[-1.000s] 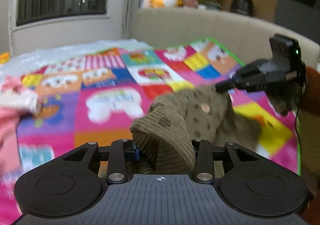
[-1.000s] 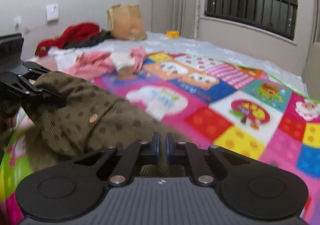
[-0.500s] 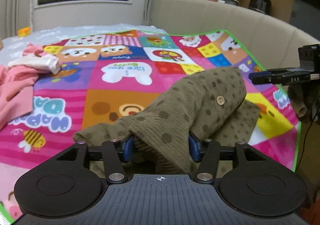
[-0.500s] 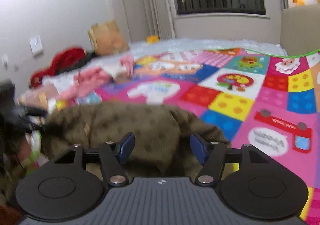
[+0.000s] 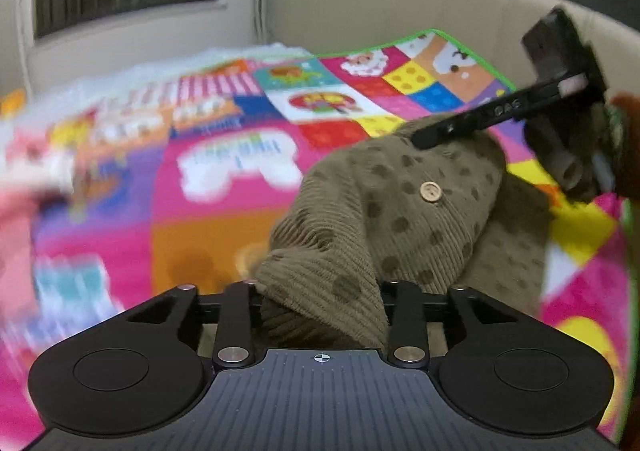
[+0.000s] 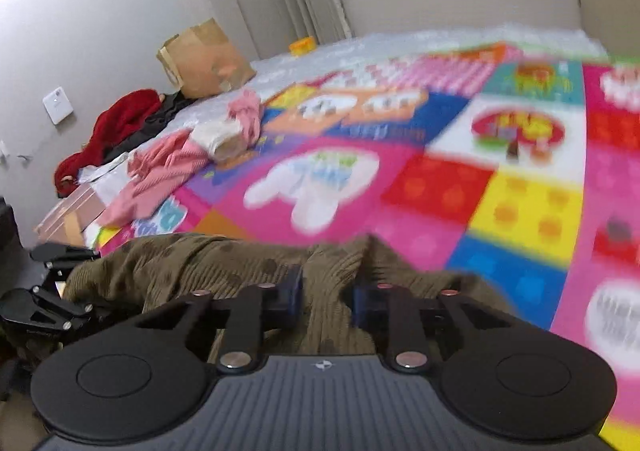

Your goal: Fold clothes

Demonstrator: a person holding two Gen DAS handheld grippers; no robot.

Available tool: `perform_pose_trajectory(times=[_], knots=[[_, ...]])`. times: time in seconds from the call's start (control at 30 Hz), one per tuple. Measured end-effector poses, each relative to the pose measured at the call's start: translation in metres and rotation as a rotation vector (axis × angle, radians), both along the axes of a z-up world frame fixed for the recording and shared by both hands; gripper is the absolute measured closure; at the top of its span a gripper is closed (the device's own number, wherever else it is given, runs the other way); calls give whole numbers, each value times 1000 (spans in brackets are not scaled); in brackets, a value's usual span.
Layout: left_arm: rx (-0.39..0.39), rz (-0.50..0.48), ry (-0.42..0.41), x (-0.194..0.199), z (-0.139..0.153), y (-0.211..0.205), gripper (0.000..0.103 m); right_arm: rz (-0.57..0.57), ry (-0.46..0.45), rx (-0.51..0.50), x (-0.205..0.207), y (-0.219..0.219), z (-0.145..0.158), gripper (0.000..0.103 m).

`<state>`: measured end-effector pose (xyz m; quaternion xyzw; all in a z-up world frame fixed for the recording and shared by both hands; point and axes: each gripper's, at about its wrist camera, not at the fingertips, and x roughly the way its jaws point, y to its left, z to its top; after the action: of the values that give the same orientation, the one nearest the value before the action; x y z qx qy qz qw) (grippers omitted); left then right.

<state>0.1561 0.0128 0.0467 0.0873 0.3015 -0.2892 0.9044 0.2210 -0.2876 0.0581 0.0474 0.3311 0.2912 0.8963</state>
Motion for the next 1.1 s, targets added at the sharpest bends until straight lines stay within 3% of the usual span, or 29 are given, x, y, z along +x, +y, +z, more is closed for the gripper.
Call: perform_pose_trajectory(times=[0.1, 0.2, 0.27, 0.33, 0.4, 0.5, 0.53, 0.57, 0.63, 0.67, 0.8, 0.9, 1.0, 1.1], knots=[[-6, 9, -83, 19, 29, 1, 69, 10, -105, -12, 2, -8, 26, 85], [-18, -23, -151, 6, 43, 5, 67, 31, -185, -26, -8, -18, 41, 85], [-14, -39, -153, -13, 33, 7, 64, 45, -203, -54, -22, -23, 37, 85], [42, -36, -120, -35, 8, 7, 58, 45, -199, -110, -37, -26, 25, 85], [109, -11, -87, -51, -19, 8, 50, 17, -165, -167, -48, -31, 9, 85], [103, 48, -77, -65, -32, 16, 44, -71, -94, -166, -57, -47, -5, 84], [76, 66, -66, -66, -26, 20, 42, -98, -68, -130, -60, -55, -6, 78], [48, 84, -56, -67, -20, 24, 41, -117, -42, -77, -64, -63, -5, 65], [-8, 119, -34, -70, -8, 32, 24, -139, -1, 27, -72, -78, -3, 43], [-56, 132, -6, -72, -3, 37, 17, -139, 12, 71, -77, -84, -4, 42], [-278, 191, 150, -77, 10, 55, 17, -114, 85, 173, -82, -77, -4, 39], [-464, 269, 325, -72, 5, 69, 16, -96, 161, 235, -75, -60, -8, 36], [-546, 310, 390, -61, -3, 74, 16, -101, 224, 229, -58, -38, -14, 25], [-570, 323, 432, -39, -17, 67, 17, -71, 237, 171, -45, -18, -22, 27]])
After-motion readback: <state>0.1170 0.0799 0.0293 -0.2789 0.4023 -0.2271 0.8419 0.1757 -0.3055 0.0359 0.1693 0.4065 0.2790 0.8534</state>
